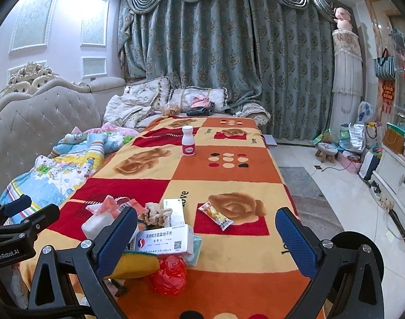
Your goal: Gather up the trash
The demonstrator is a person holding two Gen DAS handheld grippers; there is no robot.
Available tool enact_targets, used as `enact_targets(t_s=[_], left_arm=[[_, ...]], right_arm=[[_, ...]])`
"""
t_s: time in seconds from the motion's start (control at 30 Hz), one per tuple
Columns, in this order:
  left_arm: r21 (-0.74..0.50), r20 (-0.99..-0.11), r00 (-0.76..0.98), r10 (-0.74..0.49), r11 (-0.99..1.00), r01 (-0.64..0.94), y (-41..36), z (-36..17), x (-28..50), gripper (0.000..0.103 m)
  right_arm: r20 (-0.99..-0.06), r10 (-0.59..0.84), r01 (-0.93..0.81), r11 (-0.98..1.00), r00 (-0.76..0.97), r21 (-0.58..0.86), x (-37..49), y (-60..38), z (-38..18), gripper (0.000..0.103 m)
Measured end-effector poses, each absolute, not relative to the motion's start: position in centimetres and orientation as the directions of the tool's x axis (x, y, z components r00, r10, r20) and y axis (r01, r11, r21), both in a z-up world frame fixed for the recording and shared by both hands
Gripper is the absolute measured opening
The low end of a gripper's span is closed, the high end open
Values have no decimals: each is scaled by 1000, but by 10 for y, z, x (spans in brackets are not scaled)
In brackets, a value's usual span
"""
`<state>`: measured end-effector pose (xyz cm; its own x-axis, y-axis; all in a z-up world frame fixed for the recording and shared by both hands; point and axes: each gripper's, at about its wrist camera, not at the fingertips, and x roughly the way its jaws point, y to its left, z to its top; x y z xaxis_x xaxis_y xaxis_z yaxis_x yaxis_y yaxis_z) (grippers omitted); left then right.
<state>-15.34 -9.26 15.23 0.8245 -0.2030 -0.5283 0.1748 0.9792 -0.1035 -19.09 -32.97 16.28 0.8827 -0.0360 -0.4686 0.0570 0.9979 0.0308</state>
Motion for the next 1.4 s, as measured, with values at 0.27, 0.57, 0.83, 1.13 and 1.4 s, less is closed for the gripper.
enact_targets(t_s=[0.27,0.57,0.83,1.13,1.4], left_arm=[[-105,-519,831,-198,980,168,-92,154,-153,103],[-102,-524,830,-191,982,161,-89,157,-149,103],[-98,-522,832,-189,982,162,-88,156,-148,103],[-95,-524,831,-187,982,161,-89,156,-148,103],[-87,-540,821,-186,982,165,-92,151,-145,103]], right_arm=[[-462,-29,47,999,887,27,-192,-328,165,103],[-468,-18,33,999,883,23,-190,-327,165,103],[-480,-8,30,999,877,36,-189,-329,162,103],[-499,4,20,999,866,43,-187,-330,158,103],[-508,9,15,999,861,42,-186,-330,155,103]])
